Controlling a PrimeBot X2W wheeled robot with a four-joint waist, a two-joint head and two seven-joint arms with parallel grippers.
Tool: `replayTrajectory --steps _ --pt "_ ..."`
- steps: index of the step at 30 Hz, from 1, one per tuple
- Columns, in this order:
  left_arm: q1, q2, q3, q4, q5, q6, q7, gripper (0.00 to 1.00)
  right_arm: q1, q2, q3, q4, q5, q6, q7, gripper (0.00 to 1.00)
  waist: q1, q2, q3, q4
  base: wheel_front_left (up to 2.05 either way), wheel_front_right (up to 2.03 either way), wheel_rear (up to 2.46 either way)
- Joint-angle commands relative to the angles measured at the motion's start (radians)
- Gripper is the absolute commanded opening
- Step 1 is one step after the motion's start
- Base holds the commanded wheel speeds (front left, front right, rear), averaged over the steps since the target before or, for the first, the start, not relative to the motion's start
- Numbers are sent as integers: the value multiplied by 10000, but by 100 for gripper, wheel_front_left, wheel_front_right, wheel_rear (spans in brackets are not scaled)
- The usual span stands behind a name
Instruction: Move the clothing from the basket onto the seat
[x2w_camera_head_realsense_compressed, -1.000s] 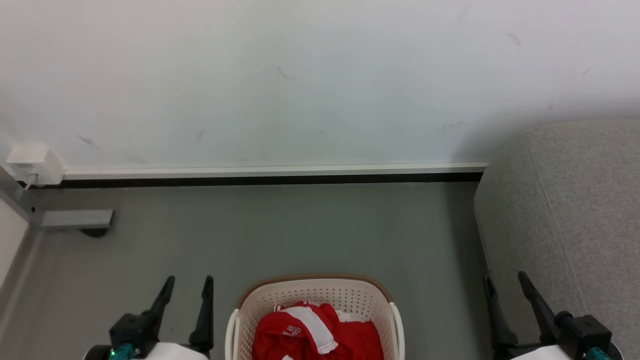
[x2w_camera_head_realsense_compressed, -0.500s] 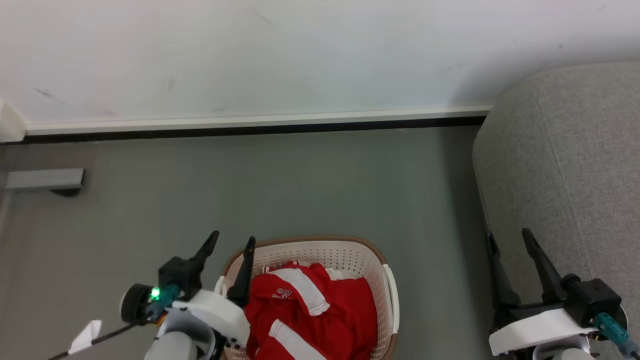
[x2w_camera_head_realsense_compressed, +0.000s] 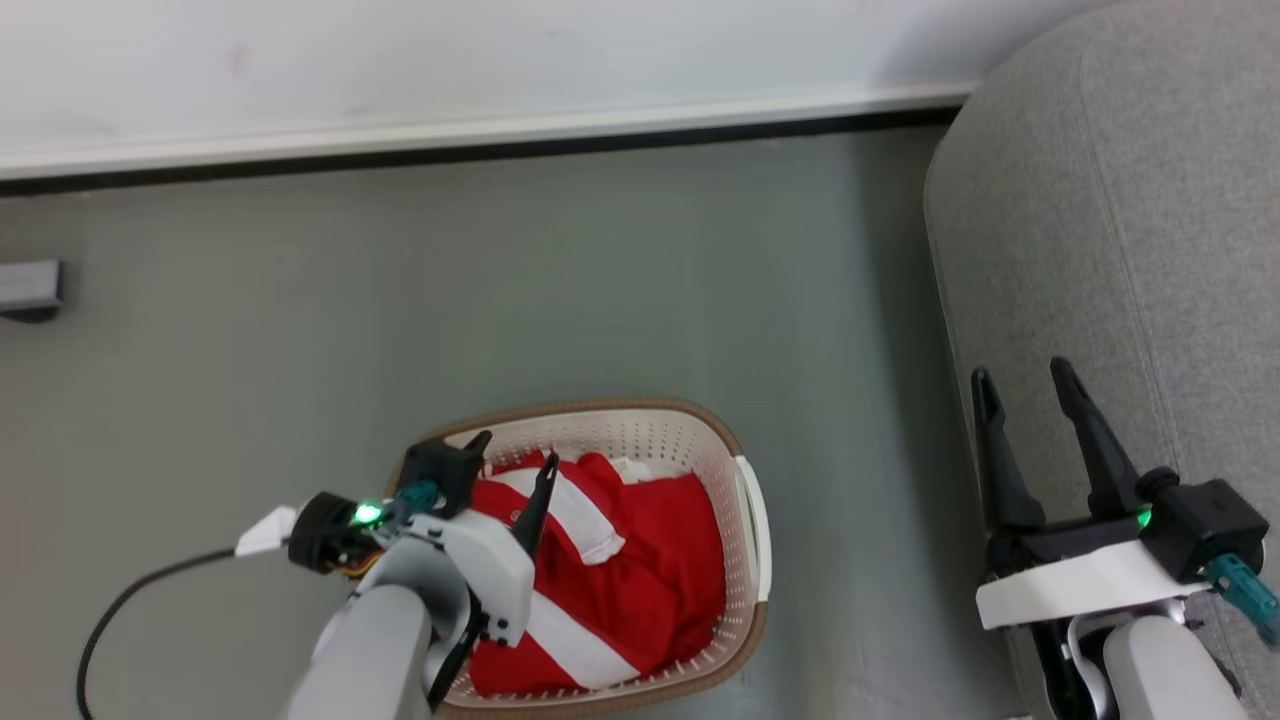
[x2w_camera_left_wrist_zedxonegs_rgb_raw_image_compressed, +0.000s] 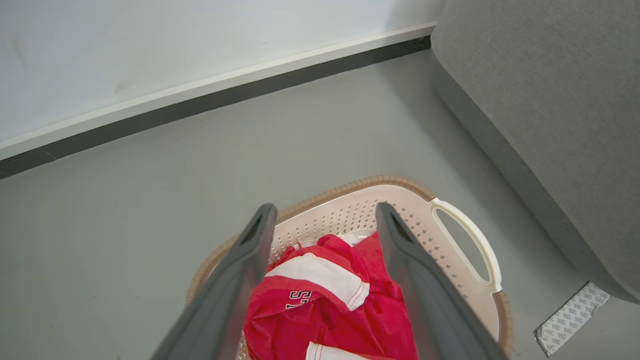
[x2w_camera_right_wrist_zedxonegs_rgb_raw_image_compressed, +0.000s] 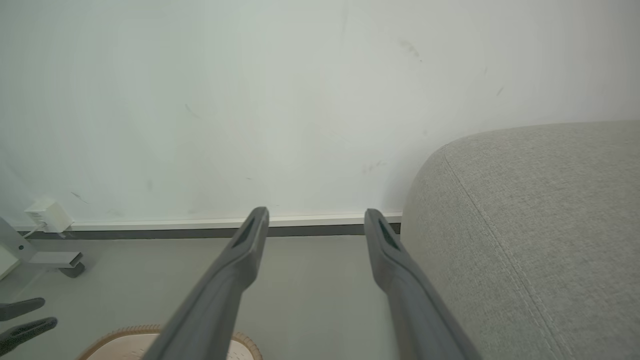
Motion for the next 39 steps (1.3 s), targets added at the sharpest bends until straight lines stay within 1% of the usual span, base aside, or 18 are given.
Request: replayTrajectory --steps 1,10,16,21,27,39 --pt "-302 95 -88 169 85 -31 89 100 -209 -47 -21 -105 7 -21 -38 100 -2 -1 363 -165 0 0 0" --pt "-1574 144 -890 1551 321 -38 1324 100 -764 -46 -89 -592 179 -21 -37 100 -2 -1 1561 -332 0 0 0" --pt "-2362 218 -1247 2464 450 -30 1687 100 -1151 -47 -27 -773 296 -21 -37 100 -2 -1 2337 -447 0 0 0" --pt "-2888 173 -1378 3129 533 200 1655 100 -1407 -44 -63 -869 448 -23 -37 100 -2 -1 2859 -507 0 0 0" --pt "-3327 165 -1554 3777 596 472 1321 100 -1625 -46 17 -901 574 -21 -37 100 -2 -1 3293 -594 0 0 0" --pt "-4275 275 -1819 4759 746 999 833 100 -1836 -46 -85 -1063 526 -21 -37 100 -2 -1 4050 -657 0 0 0"
